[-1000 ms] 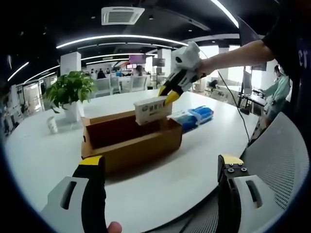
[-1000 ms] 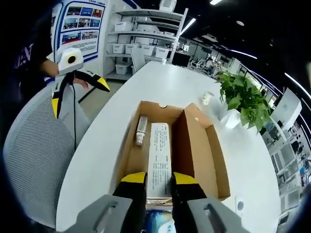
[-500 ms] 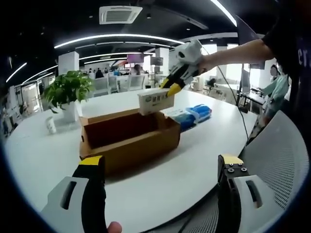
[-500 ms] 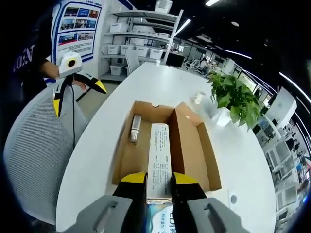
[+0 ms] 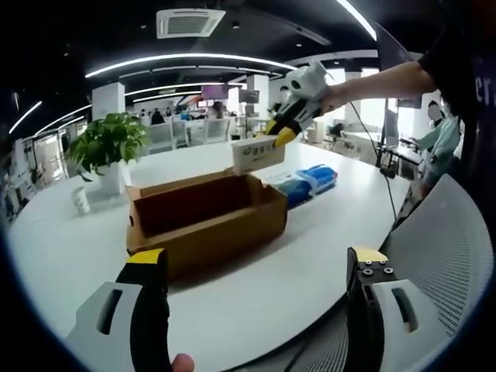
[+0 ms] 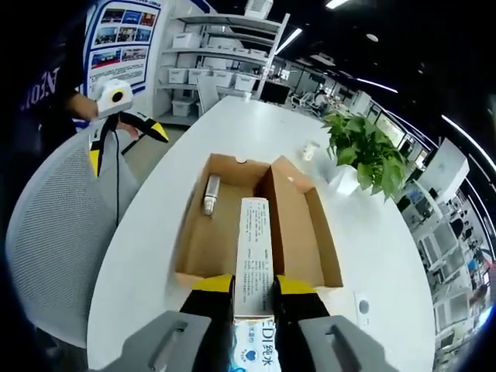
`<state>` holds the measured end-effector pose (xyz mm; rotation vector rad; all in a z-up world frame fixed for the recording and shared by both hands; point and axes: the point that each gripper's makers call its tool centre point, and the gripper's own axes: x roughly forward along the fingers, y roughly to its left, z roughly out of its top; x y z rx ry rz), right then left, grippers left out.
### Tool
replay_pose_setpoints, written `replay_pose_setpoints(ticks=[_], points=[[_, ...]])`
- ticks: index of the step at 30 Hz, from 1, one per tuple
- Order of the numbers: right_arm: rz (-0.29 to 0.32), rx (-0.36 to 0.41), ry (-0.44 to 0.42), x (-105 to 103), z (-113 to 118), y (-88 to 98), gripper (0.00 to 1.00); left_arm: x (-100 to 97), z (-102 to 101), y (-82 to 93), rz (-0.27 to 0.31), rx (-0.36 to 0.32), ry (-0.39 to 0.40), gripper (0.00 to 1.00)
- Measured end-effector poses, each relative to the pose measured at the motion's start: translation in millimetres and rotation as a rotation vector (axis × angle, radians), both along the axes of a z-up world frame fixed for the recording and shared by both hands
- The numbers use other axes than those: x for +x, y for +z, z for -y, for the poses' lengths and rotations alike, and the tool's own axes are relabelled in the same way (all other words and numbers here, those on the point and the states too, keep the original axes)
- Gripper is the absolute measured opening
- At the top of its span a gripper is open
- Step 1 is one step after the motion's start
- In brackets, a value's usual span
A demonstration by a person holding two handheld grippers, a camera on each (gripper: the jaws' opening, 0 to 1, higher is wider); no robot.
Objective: Operate the shoe box by opening the lid, removing the specified soft item, and placing it in the target area until the item is outside and the box remains undamaged.
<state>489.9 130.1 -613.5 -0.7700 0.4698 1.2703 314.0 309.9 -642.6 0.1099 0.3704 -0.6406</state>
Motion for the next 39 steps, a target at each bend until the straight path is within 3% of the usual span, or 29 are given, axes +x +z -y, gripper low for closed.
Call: replay_pose_setpoints(ticks=[39], points=[[0.021,-0.052,-0.145,43.4,100.2,-11.0,0.15,-1.3,0.9,-5.6,-0.031,0.019,-0.005,0.94]])
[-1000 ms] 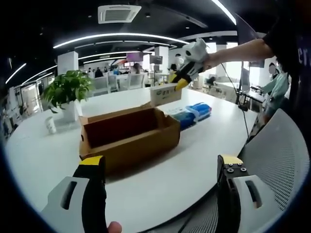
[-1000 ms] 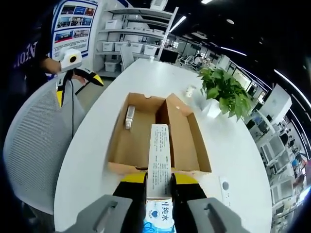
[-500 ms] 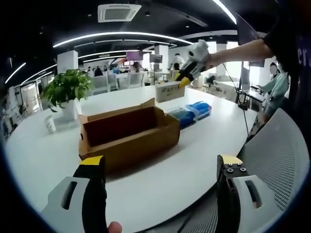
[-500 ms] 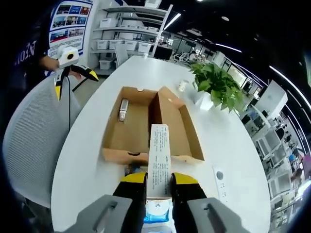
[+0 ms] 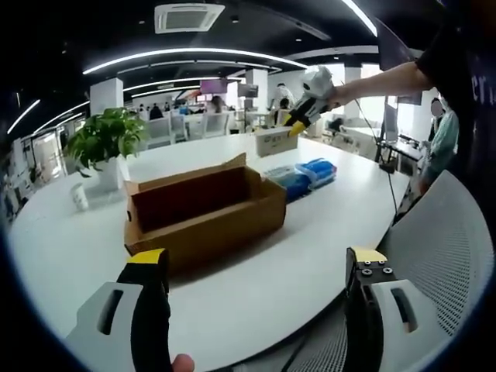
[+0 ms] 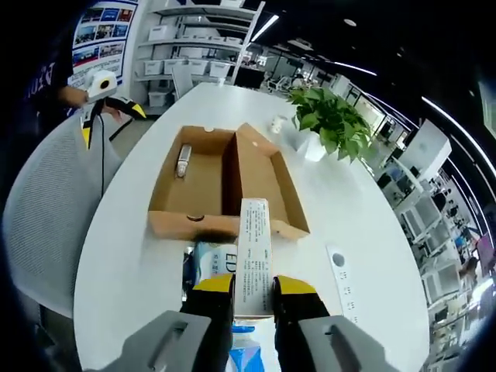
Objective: Operate the shoe box by opening the lid, removing the specified soft item, and placing it in the target area until the item is outside and the box remains undamaged.
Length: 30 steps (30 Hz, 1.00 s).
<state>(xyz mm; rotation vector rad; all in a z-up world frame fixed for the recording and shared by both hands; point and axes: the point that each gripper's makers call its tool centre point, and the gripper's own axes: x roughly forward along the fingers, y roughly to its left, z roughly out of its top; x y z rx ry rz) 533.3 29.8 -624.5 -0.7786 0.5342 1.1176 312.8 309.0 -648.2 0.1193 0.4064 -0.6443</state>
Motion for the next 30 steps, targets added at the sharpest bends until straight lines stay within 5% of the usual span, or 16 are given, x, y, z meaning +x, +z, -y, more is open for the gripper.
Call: replay_pose_setpoints(ticks=[30], points=[[-0.013,-0.078,-0.089,22.8,75.0,-24.1,0.15,0.6,-1.2,-3.1,-0.010,0.020,0.010,0.94]])
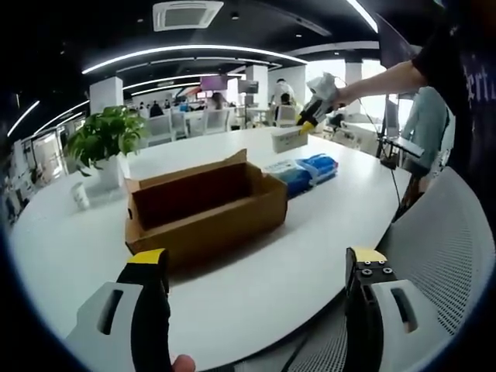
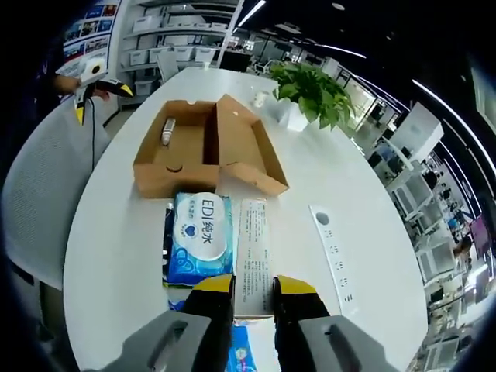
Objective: Operate the shoe box by opening the lid, removing the specified soft item, and placing it in the target area until the item is outside and the box remains undamaged.
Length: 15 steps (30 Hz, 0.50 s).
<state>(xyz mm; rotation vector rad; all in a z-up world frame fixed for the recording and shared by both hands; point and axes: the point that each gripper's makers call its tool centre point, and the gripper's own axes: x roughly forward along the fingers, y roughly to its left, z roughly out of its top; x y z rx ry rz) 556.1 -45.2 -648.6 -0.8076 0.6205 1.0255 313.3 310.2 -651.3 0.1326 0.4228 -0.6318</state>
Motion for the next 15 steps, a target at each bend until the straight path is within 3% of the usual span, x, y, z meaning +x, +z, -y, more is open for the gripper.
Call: replay_pose_setpoints(ticks=[15], points=[[-0.020,-0.058,-0.030,5.9,32.7,-18.2,0.15,0.5,-1.3,-5.0,-0.022,0.003,0.009,0.93]])
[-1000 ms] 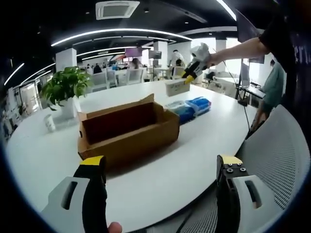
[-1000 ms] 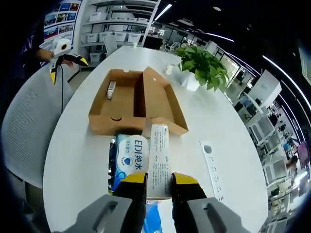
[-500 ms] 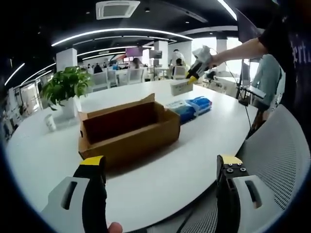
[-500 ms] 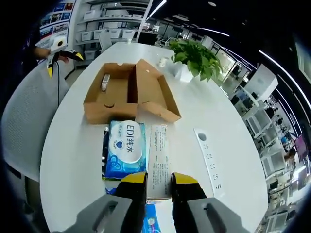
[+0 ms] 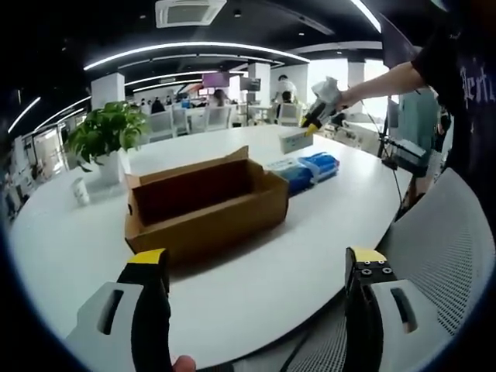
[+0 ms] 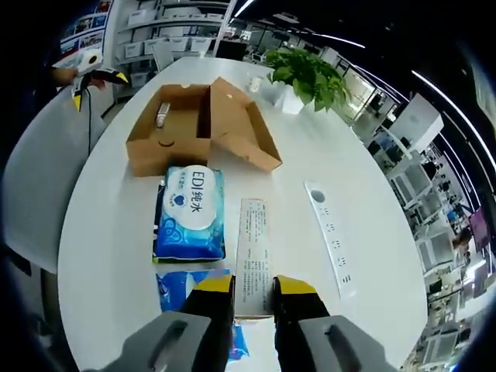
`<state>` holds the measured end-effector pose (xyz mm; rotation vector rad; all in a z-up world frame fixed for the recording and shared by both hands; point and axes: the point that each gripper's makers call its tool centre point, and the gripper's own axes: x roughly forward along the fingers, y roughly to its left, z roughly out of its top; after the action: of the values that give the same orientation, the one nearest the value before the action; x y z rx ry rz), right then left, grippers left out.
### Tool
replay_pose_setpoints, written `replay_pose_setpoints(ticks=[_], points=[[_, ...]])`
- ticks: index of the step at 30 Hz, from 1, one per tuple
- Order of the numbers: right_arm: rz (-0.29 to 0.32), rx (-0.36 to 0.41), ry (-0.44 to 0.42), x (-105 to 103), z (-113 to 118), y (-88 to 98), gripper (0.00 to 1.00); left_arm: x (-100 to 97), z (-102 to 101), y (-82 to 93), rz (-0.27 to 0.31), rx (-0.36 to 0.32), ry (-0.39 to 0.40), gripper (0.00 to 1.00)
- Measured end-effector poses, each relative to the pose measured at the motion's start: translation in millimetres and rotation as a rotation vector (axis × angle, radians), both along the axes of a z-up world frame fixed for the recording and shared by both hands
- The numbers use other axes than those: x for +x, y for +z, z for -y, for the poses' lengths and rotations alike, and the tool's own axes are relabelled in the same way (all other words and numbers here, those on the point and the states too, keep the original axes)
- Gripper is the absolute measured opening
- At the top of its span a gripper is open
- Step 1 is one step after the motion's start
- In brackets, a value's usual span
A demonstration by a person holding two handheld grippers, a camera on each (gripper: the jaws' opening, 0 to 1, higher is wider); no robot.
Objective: Operate the shoe box by opening the lid, removing the specified soft item, and placing it in the target area until the item is outside and the box remains undamaged.
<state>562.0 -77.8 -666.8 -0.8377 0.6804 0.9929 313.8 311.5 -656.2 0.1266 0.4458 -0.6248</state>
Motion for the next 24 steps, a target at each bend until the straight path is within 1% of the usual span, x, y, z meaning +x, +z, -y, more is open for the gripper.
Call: replay_pose_setpoints(ticks=[11,16,24], points=[[-0.025,-0.026,-0.003,3.5,14.8,-16.8,0.15,-0.6,-1.0,-4.4,-0.019,0.020,0.003,0.93],[-0.037,-0.057,0.014,6.0,19.4,-26.6,0.15,-0.7,-1.9,-5.2,-0.029,0.020,0.011,0.92],[-0.061,-0.076,0.022,8.9,25.2,-38.9,0.15,0.0,-4.0,-6.4,-0.037,0.028,0.024,0.92]])
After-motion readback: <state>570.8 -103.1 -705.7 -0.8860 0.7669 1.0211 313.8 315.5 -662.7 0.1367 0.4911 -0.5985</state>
